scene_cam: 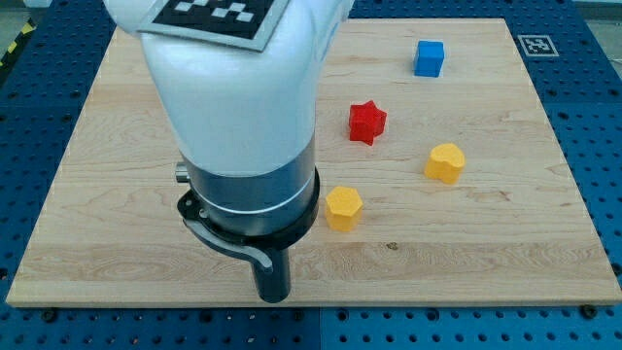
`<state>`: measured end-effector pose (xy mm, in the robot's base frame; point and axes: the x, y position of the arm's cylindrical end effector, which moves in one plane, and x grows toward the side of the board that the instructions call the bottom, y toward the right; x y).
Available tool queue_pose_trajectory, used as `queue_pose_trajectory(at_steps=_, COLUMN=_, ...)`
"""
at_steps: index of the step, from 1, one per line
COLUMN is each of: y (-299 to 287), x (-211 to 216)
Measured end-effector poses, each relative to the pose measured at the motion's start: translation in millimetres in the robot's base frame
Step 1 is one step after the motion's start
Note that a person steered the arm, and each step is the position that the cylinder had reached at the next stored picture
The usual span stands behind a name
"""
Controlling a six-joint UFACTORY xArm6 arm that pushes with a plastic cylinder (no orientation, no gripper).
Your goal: Move the yellow hexagon to the top left
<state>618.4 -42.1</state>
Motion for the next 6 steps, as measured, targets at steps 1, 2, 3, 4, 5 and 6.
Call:
queue_pose_trajectory(at_steps=1, y=0.0, x=0.0)
queue_pose_trajectory(at_steps=2, y=0.7, x=-0.4)
queue_pose_trajectory(at_steps=3, y=18.7, x=-26.1)
queue_pose_trajectory(at_steps=4, y=35.6, x=-39.8)
queue_pose_trajectory(at_steps=5, y=41.7, x=-39.8)
queue_pose_trajectory(at_steps=6, y=82.9, x=-48.2)
